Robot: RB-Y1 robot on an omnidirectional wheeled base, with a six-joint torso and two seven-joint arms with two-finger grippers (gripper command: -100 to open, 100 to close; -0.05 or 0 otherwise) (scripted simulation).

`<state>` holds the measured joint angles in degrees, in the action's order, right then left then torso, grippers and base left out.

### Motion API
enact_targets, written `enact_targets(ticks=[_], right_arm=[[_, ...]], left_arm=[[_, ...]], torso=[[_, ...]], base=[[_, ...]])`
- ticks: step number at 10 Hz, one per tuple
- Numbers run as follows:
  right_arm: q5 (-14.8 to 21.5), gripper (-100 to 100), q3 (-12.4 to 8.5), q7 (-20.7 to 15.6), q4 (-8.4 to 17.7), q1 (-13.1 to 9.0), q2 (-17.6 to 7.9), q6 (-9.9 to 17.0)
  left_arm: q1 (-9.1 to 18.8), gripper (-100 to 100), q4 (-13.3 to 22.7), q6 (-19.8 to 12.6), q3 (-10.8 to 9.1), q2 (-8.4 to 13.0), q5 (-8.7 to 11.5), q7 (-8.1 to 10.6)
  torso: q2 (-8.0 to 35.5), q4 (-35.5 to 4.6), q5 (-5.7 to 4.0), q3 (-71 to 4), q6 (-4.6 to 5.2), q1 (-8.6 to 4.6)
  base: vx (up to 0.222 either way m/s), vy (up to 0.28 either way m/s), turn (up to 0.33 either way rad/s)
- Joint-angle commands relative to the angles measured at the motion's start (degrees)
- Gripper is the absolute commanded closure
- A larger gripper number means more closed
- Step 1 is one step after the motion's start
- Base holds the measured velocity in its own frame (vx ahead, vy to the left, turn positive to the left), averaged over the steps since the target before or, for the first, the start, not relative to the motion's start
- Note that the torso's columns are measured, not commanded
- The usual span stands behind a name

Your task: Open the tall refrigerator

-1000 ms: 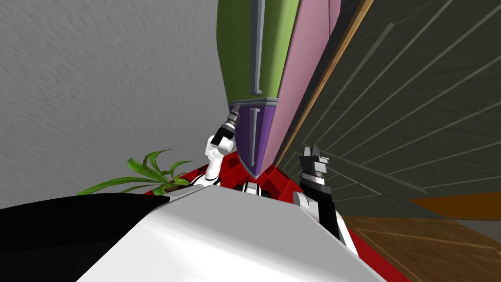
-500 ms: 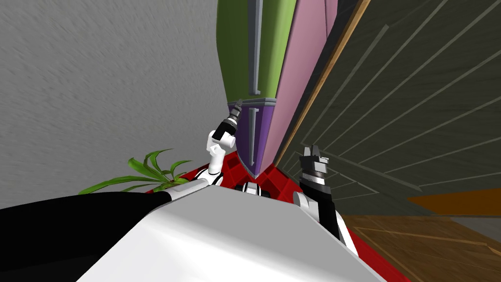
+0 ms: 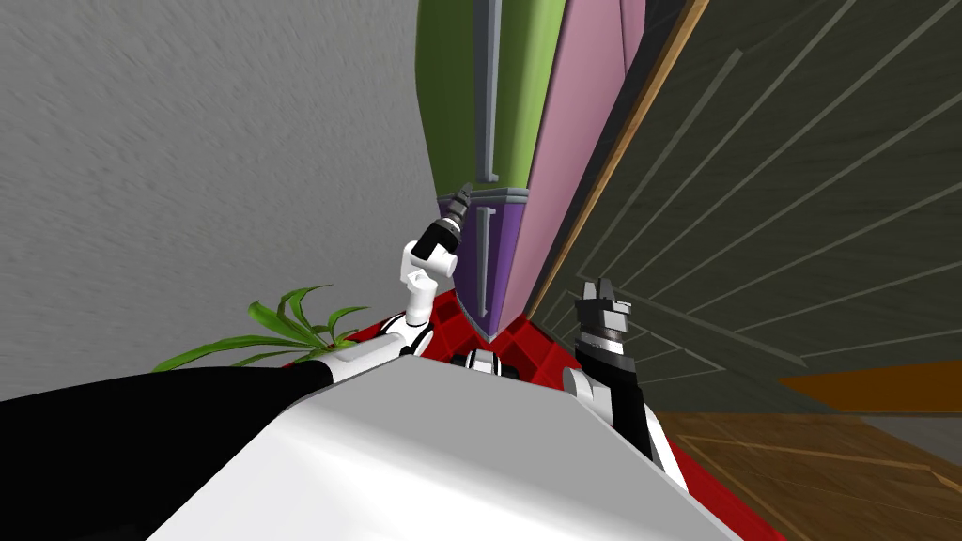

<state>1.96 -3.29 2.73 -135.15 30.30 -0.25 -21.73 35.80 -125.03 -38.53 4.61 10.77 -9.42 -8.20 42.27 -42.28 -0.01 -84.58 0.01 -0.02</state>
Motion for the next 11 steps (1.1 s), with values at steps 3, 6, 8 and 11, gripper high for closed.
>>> enact_targets(ticks=[3,6,8,11], right_arm=[[0.00,0,0.00,0.00,0.00,0.00,0.00,0.00],[0.00,0,0.00,0.00,0.00,0.00,0.00,0.00],[0.00,0,0.00,0.00,0.00,0.00,0.00,0.00],[0.00,0,0.00,0.00,0.00,0.00,0.00,0.00]], left_arm=[[5.16,-100,1.15,-6.48,1.32,-0.08,-1.28,-0.34],[8.99,-100,2.24,-10.45,2.45,-0.21,-2.36,-0.56],[10.76,-100,2.77,-13.29,3.01,-0.20,-2.87,-0.65],[15.35,-100,4.21,-18.89,4.54,0.42,-4.23,-0.89]], torso=[[0.02,0.00,0.01,0.01,-0.01,0.04],[0.01,0.00,0.01,0.01,-0.01,0.01],[-0.01,0.01,0.00,0.00,0.02,0.01],[-0.12,-0.30,-0.29,-0.27,0.22,-0.45]], base=[[-0.001,-0.022,0.011],[0.005,-0.024,0.016],[0.006,-0.023,0.022],[-0.007,-0.029,0.032]])
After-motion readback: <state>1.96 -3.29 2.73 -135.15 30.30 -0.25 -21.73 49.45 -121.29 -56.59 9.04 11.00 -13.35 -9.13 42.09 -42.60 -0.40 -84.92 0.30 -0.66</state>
